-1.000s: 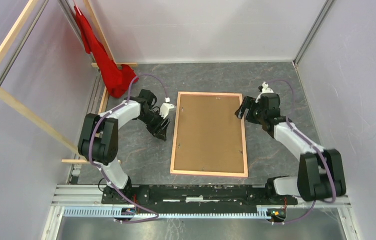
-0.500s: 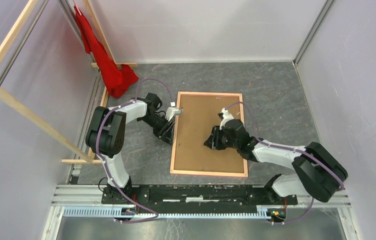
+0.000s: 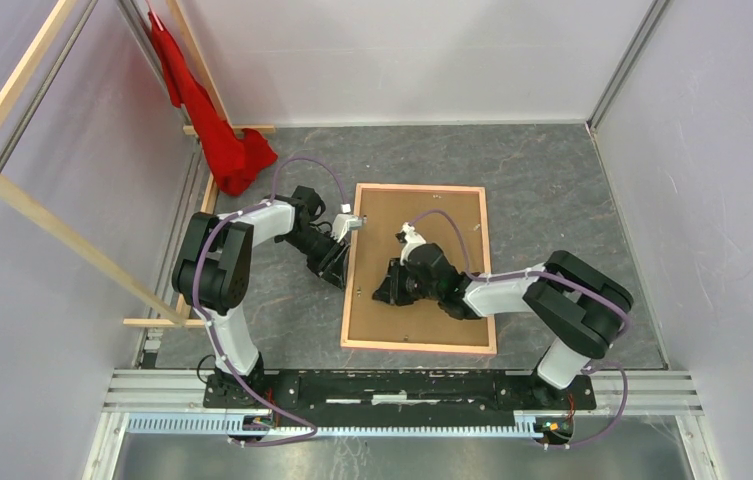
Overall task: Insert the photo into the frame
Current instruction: Install the photo frame at the center of the board.
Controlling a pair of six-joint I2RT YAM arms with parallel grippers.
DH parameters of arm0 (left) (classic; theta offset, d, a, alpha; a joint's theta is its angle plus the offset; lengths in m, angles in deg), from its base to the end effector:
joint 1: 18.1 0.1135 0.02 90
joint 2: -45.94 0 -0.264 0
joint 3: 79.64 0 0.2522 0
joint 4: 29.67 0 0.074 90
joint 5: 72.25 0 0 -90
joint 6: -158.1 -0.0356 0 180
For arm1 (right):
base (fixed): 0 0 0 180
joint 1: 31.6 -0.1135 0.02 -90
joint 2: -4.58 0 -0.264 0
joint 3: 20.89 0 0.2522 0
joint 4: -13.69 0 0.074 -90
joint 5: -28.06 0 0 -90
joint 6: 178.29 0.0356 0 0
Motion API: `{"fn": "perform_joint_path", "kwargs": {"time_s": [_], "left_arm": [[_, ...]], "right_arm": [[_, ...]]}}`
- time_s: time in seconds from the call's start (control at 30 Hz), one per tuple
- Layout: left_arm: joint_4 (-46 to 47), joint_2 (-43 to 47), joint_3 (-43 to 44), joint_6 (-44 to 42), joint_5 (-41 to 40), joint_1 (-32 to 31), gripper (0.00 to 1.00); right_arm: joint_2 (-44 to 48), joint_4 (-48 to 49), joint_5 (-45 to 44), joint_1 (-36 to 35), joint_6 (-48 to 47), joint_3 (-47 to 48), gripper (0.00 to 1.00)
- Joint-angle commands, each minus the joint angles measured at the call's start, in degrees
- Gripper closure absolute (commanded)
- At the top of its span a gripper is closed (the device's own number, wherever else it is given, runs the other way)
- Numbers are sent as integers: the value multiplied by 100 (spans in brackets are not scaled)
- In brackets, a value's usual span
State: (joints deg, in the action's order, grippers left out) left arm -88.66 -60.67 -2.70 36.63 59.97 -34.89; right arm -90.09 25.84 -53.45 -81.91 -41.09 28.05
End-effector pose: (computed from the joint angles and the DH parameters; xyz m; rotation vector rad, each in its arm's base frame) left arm 0.2965 -0.1145 0.1413 1.1682 2.5766 -1.0790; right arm 0.1930 0.2408 0.1356 -0.1592 2.3748 1.0756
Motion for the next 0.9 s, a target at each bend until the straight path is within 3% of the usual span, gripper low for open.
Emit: {"fn": "perform_joint_path", "kwargs": {"time_s": [0.0, 0.87], "left_arm": [[41, 3, 81, 106, 159, 10, 58], [39, 29, 54, 48, 77, 10, 60]], "right_arm": [[-301, 363, -50, -45, 140, 402, 85], [-1241, 41, 84, -106, 74, 1133, 91]]}}
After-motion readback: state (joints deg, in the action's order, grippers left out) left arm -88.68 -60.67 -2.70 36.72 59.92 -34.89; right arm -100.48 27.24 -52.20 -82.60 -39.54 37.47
